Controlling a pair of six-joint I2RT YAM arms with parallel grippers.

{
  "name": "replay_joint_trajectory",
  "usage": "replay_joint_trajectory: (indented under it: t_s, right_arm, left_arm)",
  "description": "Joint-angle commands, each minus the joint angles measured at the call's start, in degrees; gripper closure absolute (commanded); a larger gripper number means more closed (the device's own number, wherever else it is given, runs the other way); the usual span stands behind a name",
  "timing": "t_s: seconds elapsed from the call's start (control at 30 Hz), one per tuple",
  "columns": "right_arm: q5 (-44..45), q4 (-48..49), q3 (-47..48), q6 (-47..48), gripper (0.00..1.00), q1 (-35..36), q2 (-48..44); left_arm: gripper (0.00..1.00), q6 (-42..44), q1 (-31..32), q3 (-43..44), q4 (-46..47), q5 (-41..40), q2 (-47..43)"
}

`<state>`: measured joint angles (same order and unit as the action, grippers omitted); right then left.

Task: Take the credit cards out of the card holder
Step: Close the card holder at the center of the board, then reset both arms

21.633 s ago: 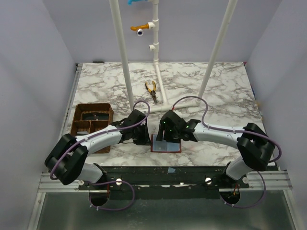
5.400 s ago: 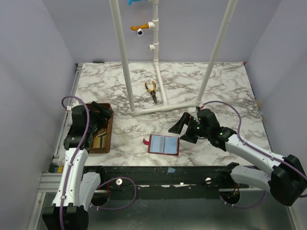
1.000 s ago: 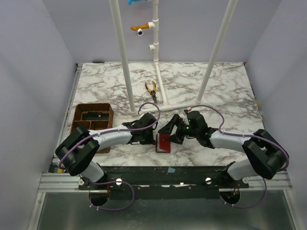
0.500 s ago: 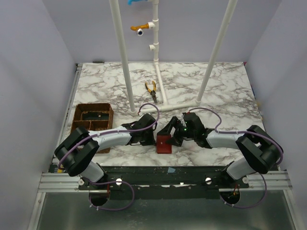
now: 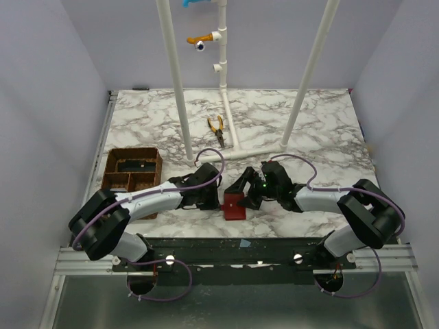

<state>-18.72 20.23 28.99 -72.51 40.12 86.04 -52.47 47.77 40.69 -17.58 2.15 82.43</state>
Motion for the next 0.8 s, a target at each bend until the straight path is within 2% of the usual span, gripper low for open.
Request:
replay_joint_trajectory:
  t_s: [0.0,0.37,0.6,0.7,0.77]
  right_arm:
    - [3.0,-4.8,1.3,1.4,0.14,0.1,0.7]
    - [3.6,-11.3,8.1,4.4,0.13,0.1,-2.4]
    - [8.0,-19.0,12.8,7.6,0.12,0.1,-9.8]
    - [11.8,-24.7,14.6,9.8,0.1,0.1,-14.6]
    - [14.4,-27.1,15.2,11.5,0.07,0.1,-18.2]
  left_arm:
    - [0.73,1.8,0.4,1.1,-5.5,-1.7,-5.3]
    - [0.65,5.4,-0.2,5.5,-14.0,-6.8,-17.7]
    - [0.6,11.5,-2.7,12.6,-19.3,-7.2,-24.2]
    - [0.55,13.8,-3.6,15.2,-20.2,-7.1,-26.6]
    - [0.48,14.7,-4.2,16.7,-20.7,-6.5,-27.8]
